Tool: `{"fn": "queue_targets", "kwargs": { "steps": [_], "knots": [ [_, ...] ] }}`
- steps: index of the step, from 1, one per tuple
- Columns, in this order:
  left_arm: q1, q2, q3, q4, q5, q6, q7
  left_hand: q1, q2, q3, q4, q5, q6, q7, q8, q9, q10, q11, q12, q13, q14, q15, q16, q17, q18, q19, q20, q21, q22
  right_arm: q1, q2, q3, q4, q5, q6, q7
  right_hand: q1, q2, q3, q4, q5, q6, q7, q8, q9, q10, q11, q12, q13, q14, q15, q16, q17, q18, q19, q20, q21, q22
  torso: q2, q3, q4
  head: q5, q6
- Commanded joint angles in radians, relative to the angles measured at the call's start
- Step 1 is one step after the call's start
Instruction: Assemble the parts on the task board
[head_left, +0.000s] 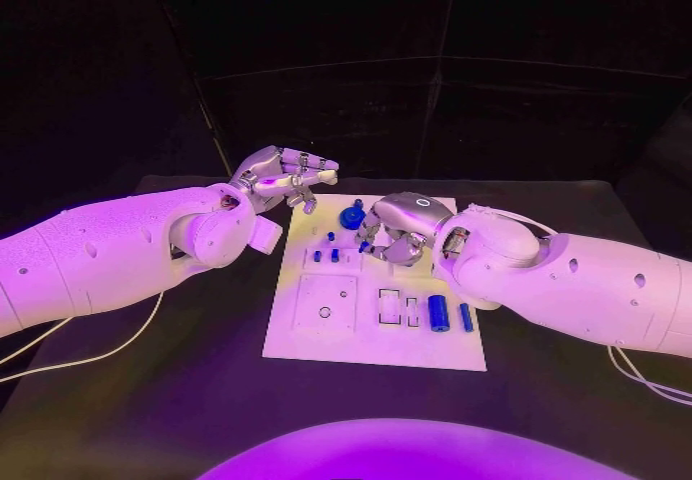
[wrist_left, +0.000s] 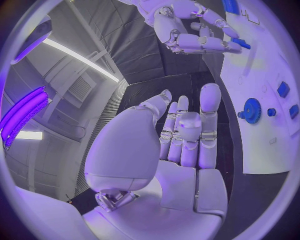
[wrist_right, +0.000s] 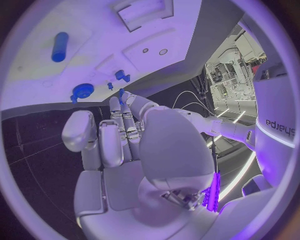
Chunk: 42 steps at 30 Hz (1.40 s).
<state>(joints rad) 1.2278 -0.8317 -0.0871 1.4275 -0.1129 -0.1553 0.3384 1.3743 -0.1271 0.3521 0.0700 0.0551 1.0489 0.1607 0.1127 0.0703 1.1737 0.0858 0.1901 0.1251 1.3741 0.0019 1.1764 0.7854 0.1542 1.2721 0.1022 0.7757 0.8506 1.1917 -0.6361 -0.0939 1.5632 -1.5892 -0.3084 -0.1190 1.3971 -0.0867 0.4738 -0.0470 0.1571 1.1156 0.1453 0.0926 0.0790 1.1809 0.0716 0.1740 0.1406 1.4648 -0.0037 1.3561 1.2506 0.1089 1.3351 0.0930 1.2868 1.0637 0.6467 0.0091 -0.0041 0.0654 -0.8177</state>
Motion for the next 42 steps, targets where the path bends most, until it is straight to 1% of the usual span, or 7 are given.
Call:
{"fn": "queue_targets", "kwargs": {
  "steps": [1,7,16,26,30,33,42],
  "knots": [
    [0.001,0.005,0.001,-0.002,0.005,0.007,0.012,0.004,0.005,0.001,-0.004,-0.001,-0.008,0.001,0.002,-0.002,-0.007,-0.001,0.005,0.002,-0.006,-0.001,0.000,0.000,0.010,-0.005,0.000,0.000,0.001,-0.007,0.018,-0.012,-0.013,0.005,0.039,0.027,-0.007,0.000,0.003,0.000,0.005,0.006,0.001,0.001,0.001,0.008,0.001,-0.004,-0.001,0.046,-0.007,-0.001,0.000,-0.008,0.006,0.001,0.003,-0.001,-0.001,0.0007,-0.0003,0.009,0.000],
    [0.001,0.012,0.001,-0.006,0.005,0.004,0.012,0.004,0.005,-0.001,-0.004,-0.002,-0.011,0.004,0.001,-0.002,-0.009,0.001,0.005,0.002,-0.007,0.000,0.000,-0.001,0.010,-0.005,0.000,-0.002,0.000,-0.029,0.047,-0.024,-0.027,-0.004,0.050,0.029,-0.008,0.001,0.003,0.000,0.006,0.005,0.002,0.000,0.001,0.007,0.001,-0.005,-0.001,0.046,-0.007,-0.001,0.000,-0.008,0.007,0.001,0.003,-0.001,-0.002,0.0013,-0.0033,0.028,-0.008],
    [0.001,0.019,0.001,-0.010,0.005,0.005,0.012,0.003,0.005,-0.001,-0.004,-0.002,-0.012,0.004,0.001,-0.003,-0.009,0.002,0.005,0.002,-0.007,0.000,-0.001,-0.002,0.010,-0.004,0.001,-0.001,0.001,-0.049,0.074,-0.028,-0.043,-0.024,0.058,0.024,-0.008,0.001,0.003,0.000,0.007,0.004,0.002,-0.001,0.001,0.007,0.001,-0.005,-0.002,0.046,-0.007,-0.002,-0.002,-0.009,0.007,0.001,0.004,0.001,-0.001,0.0014,-0.0030,0.048,-0.020],
    [0.001,0.023,0.001,-0.012,0.005,0.008,0.010,0.003,0.006,-0.002,-0.003,-0.001,-0.014,0.006,0.000,-0.003,-0.010,0.003,0.005,0.002,-0.007,0.001,-0.001,-0.003,0.010,-0.004,0.001,-0.002,0.000,-0.069,0.096,-0.030,-0.053,-0.044,0.060,0.024,-0.009,0.001,0.003,0.000,0.008,0.004,0.003,-0.001,0.000,0.006,0.002,-0.006,-0.002,0.046,-0.006,-0.002,-0.003,-0.009,0.008,0.001,0.005,0.003,-0.001,0.0014,-0.0029,0.060,-0.025],
    [0.001,0.022,0.001,-0.013,0.005,0.008,0.009,0.002,0.006,-0.003,-0.002,-0.001,-0.015,0.007,0.000,-0.003,-0.011,0.003,0.005,0.002,-0.007,0.001,-0.001,-0.004,0.010,-0.005,0.001,-0.004,-0.002,-0.071,0.096,-0.048,-0.052,-0.049,0.061,0.024,-0.009,0.001,0.003,0.000,0.008,0.004,0.003,-0.001,0.000,0.006,0.002,-0.006,-0.002,0.046,-0.006,-0.002,-0.003,-0.009,0.008,0.001,0.005,0.003,-0.002,0.0003,-0.0023,0.061,-0.027],
    [0.001,0.022,0.001,-0.014,0.005,0.009,0.009,0.002,0.006,-0.003,-0.002,-0.001,-0.015,0.007,0.000,-0.003,-0.011,0.003,0.005,0.002,-0.007,0.001,-0.001,-0.004,0.010,-0.005,0.001,-0.004,-0.002,-0.072,0.098,-0.055,-0.056,-0.052,0.062,0.024,-0.009,0.001,0.003,0.000,0.008,0.004,0.003,-0.001,0.000,0.006,0.002,-0.006,-0.002,0.046,-0.006,-0.002,-0.003,-0.009,0.008,0.001,0.005,0.003,-0.001,0.0006,-0.0024,0.061,-0.028],
    [0.001,0.024,0.001,-0.015,0.005,0.010,0.009,-0.001,0.007,-0.005,0.000,-0.002,-0.017,0.009,-0.001,-0.003,-0.012,0.005,0.006,0.003,-0.008,0.003,-0.002,-0.005,0.010,-0.004,0.002,-0.004,-0.001,-0.072,0.105,-0.061,-0.069,-0.062,0.069,0.023,-0.009,0.001,0.003,0.000,0.008,0.004,0.003,-0.001,0.000,0.006,0.002,-0.006,-0.002,0.046,-0.006,-0.002,-0.003,-0.009,0.008,0.001,0.005,0.003,-0.001,0.0012,-0.0024,0.065,-0.038]
  ]
}}
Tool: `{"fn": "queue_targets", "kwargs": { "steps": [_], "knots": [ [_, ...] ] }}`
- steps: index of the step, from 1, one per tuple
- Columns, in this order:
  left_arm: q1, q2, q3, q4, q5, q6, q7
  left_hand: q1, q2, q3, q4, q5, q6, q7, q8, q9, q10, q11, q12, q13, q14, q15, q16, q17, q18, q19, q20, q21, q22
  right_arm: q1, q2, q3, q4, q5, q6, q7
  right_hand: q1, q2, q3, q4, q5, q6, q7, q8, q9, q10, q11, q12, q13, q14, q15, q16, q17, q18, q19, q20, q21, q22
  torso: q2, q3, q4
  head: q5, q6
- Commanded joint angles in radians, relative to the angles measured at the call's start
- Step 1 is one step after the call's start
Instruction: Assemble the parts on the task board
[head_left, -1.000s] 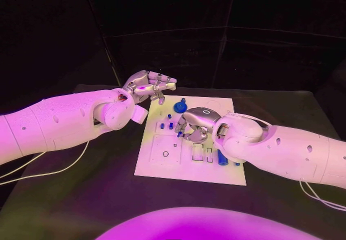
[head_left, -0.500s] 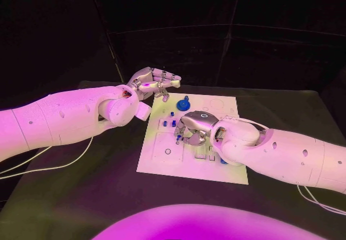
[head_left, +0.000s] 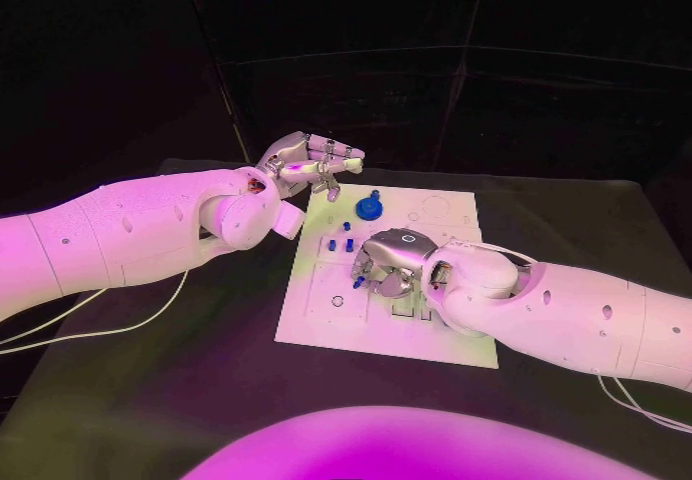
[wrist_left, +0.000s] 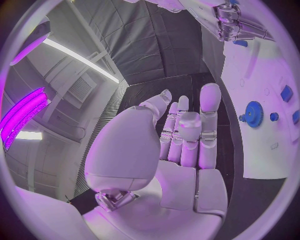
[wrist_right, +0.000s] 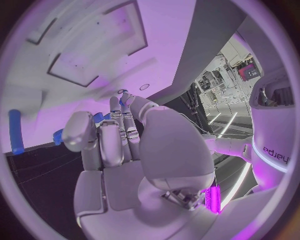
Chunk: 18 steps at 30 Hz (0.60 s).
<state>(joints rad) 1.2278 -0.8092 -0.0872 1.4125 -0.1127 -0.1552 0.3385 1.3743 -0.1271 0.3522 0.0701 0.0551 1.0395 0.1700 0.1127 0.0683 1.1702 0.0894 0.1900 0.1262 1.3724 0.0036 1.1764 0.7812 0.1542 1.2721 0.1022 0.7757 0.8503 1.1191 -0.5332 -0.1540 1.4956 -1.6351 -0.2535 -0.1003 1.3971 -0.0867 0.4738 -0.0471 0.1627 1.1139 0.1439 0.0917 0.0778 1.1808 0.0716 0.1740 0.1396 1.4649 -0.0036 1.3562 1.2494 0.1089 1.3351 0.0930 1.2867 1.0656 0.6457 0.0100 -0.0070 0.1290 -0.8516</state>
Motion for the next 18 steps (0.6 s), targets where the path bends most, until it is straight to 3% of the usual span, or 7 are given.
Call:
{"fn": "queue_targets", "kwargs": {
  "steps": [1,9,18],
  "knots": [
    [0.001,0.001,0.001,0.000,0.005,0.010,0.009,-0.001,0.007,-0.005,0.000,-0.002,-0.008,-0.001,-0.001,-0.001,-0.009,0.002,0.006,0.001,-0.006,0.001,-0.002,-0.001,0.010,-0.004,0.002,-0.004,-0.001,0.000,0.002,-0.002,-0.003,-0.017,0.014,0.004,-0.009,0.001,0.003,0.000,0.002,0.005,0.004,0.000,0.002,0.006,0.002,-0.006,-0.001,0.046,-0.006,-0.002,-0.001,-0.009,0.008,0.001,0.005,0.001,0.000,0.0004,0.0005,0.001,-0.004],
    [0.001,0.002,0.001,-0.001,0.005,0.012,0.009,-0.002,0.007,-0.006,0.001,-0.002,-0.008,0.000,-0.001,-0.001,-0.009,0.002,0.006,0.002,-0.006,0.001,-0.002,-0.001,0.010,-0.004,0.002,-0.005,-0.002,0.000,0.008,-0.002,-0.009,-0.024,0.010,0.001,-0.010,0.002,0.003,0.000,0.005,0.005,0.004,-0.002,0.001,0.006,0.002,-0.007,-0.001,0.046,-0.006,-0.002,-0.001,-0.009,0.008,0.001,0.005,0.000,0.000,0.0007,-0.0004,0.005,-0.008],
    [0.001,0.002,0.001,-0.003,0.005,0.013,0.007,-0.002,0.007,-0.006,0.001,-0.002,-0.008,0.000,-0.001,-0.001,-0.009,0.002,0.006,0.002,-0.006,0.001,-0.002,-0.001,0.010,-0.004,0.002,-0.005,-0.002,-0.001,0.001,-0.002,0.000,-0.033,-0.040,0.003,-0.011,0.002,0.003,0.001,0.005,0.005,0.005,-0.002,0.001,0.006,0.003,-0.007,-0.001,0.045,-0.006,-0.003,-0.003,-0.009,0.009,0.001,0.007,0.003,-0.001,0.0004,-0.0007,0.005,-0.009]
  ]
}}
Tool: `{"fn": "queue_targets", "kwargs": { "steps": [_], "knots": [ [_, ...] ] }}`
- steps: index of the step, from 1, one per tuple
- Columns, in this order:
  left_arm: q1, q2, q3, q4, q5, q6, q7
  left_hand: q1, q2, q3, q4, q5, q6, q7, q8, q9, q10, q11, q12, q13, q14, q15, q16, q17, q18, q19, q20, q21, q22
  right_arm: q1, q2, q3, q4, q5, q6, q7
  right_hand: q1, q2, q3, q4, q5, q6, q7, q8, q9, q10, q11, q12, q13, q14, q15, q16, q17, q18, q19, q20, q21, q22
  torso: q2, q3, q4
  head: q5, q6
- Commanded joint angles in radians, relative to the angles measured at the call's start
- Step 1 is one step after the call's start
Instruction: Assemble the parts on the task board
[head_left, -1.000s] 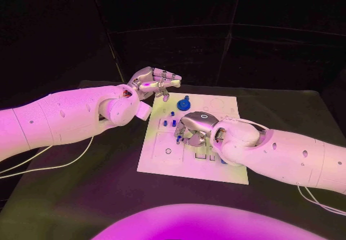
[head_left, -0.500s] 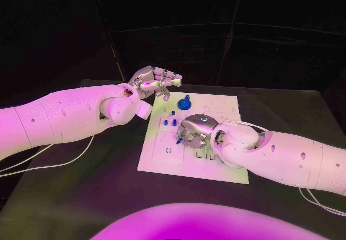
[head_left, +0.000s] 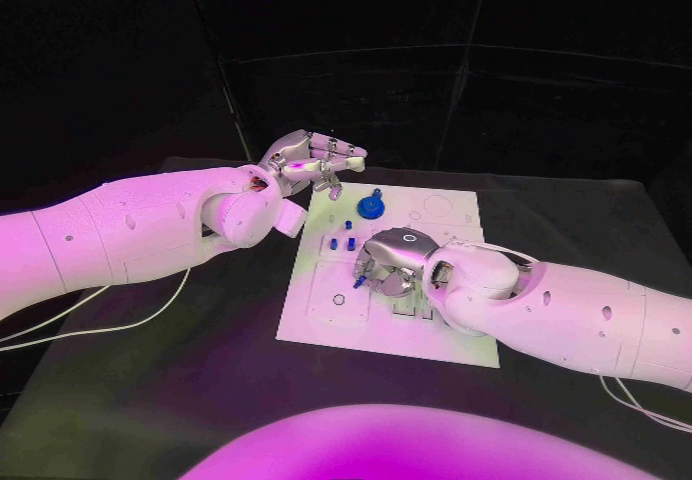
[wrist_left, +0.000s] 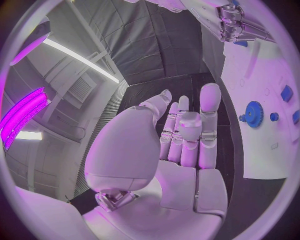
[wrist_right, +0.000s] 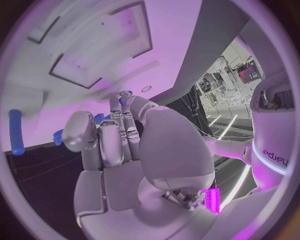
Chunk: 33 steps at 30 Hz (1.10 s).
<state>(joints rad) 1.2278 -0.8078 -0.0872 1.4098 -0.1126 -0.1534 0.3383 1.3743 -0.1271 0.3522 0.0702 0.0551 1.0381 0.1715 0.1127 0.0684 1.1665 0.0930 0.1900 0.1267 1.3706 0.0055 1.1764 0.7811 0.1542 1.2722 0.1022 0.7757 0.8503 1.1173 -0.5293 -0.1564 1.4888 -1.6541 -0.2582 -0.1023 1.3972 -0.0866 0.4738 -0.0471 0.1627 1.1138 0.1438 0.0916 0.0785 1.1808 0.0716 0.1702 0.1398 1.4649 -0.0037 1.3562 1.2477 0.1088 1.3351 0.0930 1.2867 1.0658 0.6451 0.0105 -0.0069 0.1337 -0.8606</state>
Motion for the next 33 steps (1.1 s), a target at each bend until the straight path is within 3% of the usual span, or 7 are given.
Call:
{"fn": "queue_targets", "kwargs": {
  "steps": [1,13,24,33],
  "knots": [
    [0.001,0.001,0.001,0.000,0.005,0.012,0.008,-0.002,0.007,-0.006,0.001,-0.002,-0.007,-0.002,-0.001,-0.001,-0.006,-0.002,0.006,0.001,-0.005,-0.001,-0.001,-0.001,0.010,-0.004,0.003,-0.005,-0.002,0.001,-0.004,0.000,0.009,-0.014,-0.041,0.006,-0.011,0.002,0.003,0.001,0.005,0.005,0.005,-0.002,0.001,0.006,0.003,-0.003,-0.002,0.045,-0.006,-0.003,-0.001,-0.009,0.009,0.001,0.007,0.003,0.000,-0.0002,-0.0006,0.000,0.000],
    [0.001,0.000,0.001,0.000,0.005,0.014,0.006,-0.002,0.008,-0.007,0.001,-0.002,-0.007,-0.002,-0.001,-0.001,-0.006,-0.002,0.006,0.001,-0.005,0.000,-0.001,-0.001,0.010,-0.004,0.003,-0.006,-0.002,0.000,-0.024,0.000,0.035,-0.020,-0.066,0.002,-0.012,0.002,0.003,0.001,0.006,0.006,0.005,-0.002,0.001,0.006,0.002,-0.003,-0.002,0.045,-0.006,-0.004,-0.002,-0.010,0.011,0.001,0.009,0.007,-0.001,-0.0007,-0.0009,-0.001,0.003],
    [0.001,-0.003,0.001,0.002,0.005,0.016,0.004,-0.002,0.008,-0.007,0.001,-0.002,-0.007,-0.002,-0.001,-0.001,-0.006,-0.002,0.006,0.001,-0.005,0.000,-0.002,-0.002,0.010,-0.005,0.003,-0.006,-0.002,0.000,-0.028,0.000,0.046,-0.135,-0.040,-0.070,-0.018,-0.003,-0.002,0.002,0.004,0.010,0.003,-0.001,0.001,0.009,0.002,-0.004,-0.002,0.045,-0.006,-0.005,-0.005,-0.013,0.017,0.001,0.017,0.020,0.000,-0.0005,0.0006,-0.002,0.002],
    [0.001,-0.004,0.001,0.003,0.005,0.016,0.004,-0.002,0.008,-0.007,0.001,-0.002,-0.007,-0.002,-0.001,-0.001,-0.006,-0.002,0.006,0.001,-0.005,0.000,-0.002,-0.002,0.010,-0.005,0.003,-0.006,-0.002,0.000,-0.025,0.000,0.057,-0.192,-0.056,-0.109,-0.021,-0.003,-0.003,0.003,0.005,0.011,0.003,-0.001,0.001,0.010,0.001,-0.004,-0.002,0.045,-0.006,-0.005,-0.005,-0.015,0.022,0.001,0.023,0.030,0.000,-0.0006,0.0004,0.000,0.000]
  ]
}}
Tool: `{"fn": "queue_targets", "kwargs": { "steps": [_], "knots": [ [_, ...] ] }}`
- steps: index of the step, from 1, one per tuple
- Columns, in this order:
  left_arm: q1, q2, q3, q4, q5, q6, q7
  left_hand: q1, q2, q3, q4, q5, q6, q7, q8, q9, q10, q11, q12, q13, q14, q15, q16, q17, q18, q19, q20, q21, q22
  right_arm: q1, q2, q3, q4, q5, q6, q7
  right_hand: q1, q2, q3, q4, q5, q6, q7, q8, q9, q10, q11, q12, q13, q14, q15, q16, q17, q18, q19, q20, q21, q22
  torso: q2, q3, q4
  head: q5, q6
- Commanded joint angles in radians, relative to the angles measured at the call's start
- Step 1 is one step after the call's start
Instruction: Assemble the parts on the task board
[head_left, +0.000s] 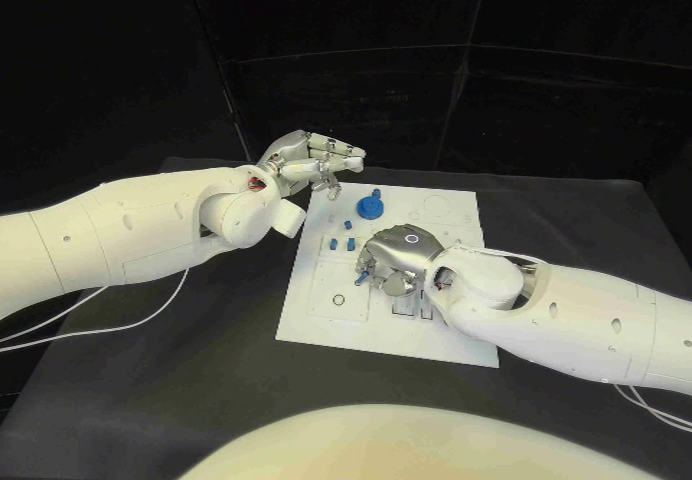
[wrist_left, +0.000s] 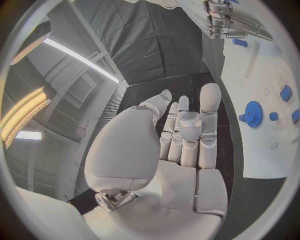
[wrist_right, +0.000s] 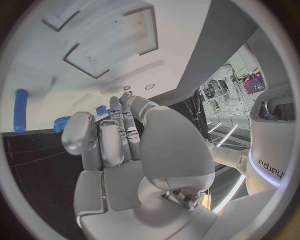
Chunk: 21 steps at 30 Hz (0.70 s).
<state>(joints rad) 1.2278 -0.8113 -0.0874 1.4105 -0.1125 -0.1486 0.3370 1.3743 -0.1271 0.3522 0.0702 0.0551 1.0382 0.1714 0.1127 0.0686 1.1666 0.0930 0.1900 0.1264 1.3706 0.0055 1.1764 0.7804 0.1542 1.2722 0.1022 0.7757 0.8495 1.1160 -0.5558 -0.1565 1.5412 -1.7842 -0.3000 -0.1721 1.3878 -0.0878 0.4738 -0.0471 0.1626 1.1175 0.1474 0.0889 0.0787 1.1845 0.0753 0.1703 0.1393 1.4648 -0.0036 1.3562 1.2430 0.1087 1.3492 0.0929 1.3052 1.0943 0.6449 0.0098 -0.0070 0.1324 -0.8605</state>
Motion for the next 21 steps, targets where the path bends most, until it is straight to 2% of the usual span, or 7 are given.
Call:
{"fn": "queue_targets", "kwargs": {
  "steps": [1,21],
  "knots": [
    [0.001,0.000,0.001,0.002,0.005,0.012,0.005,-0.002,0.008,-0.007,0.001,-0.002,-0.007,-0.002,-0.001,-0.001,-0.006,-0.002,0.006,0.002,-0.005,0.000,-0.002,-0.001,0.010,-0.004,0.003,-0.006,-0.001,0.001,0.002,0.000,0.005,-0.065,-0.015,-0.041,-0.011,-0.002,-0.004,0.003,0.005,0.008,-0.001,0.002,0.001,0.006,-0.003,-0.004,-0.002,0.045,-0.006,-0.005,-0.001,-0.015,0.009,0.001,0.004,0.002,0.000,0.0001,0.0005,0.001,0.000],
    [0.001,-0.001,0.001,0.004,0.005,0.013,0.003,-0.001,0.008,-0.007,0.000,-0.001,-0.008,-0.002,-0.001,-0.001,-0.007,-0.002,0.006,0.002,-0.005,0.000,-0.001,-0.001,0.010,-0.004,0.003,-0.007,-0.002,0.002,0.020,0.001,0.005,-0.096,0.054,-0.063,-0.025,-0.008,-0.011,0.009,-0.002,0.010,-0.003,0.000,0.001,0.008,-0.004,-0.006,-0.003,0.045,-0.007,-0.005,-0.003,-0.015,0.010,0.000,0.007,0.005,0.000,0.0000,0.0006,0.005,-0.009]
  ]
}}
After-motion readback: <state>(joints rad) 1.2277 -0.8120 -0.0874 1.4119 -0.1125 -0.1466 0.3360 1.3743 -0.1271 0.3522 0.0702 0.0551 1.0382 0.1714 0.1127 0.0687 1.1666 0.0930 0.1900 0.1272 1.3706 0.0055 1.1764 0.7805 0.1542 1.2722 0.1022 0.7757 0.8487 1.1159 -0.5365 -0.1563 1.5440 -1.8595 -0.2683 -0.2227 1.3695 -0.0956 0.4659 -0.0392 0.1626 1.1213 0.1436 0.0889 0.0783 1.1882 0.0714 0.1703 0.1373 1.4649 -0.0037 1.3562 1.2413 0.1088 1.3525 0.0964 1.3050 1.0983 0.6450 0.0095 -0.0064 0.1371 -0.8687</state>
